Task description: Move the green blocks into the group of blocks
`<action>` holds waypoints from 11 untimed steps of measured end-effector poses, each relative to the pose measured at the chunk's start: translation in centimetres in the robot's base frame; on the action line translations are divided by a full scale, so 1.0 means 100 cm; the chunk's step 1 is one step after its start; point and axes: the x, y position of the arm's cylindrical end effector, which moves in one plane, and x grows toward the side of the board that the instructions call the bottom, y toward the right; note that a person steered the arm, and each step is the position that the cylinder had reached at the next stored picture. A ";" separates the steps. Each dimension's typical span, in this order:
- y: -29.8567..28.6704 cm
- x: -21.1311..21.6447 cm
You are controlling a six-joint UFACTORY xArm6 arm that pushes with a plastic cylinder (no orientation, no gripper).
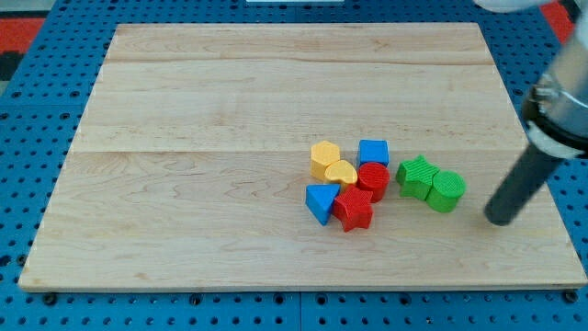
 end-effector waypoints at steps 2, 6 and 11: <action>-0.063 -0.041; -0.038 -0.121; -0.106 -0.100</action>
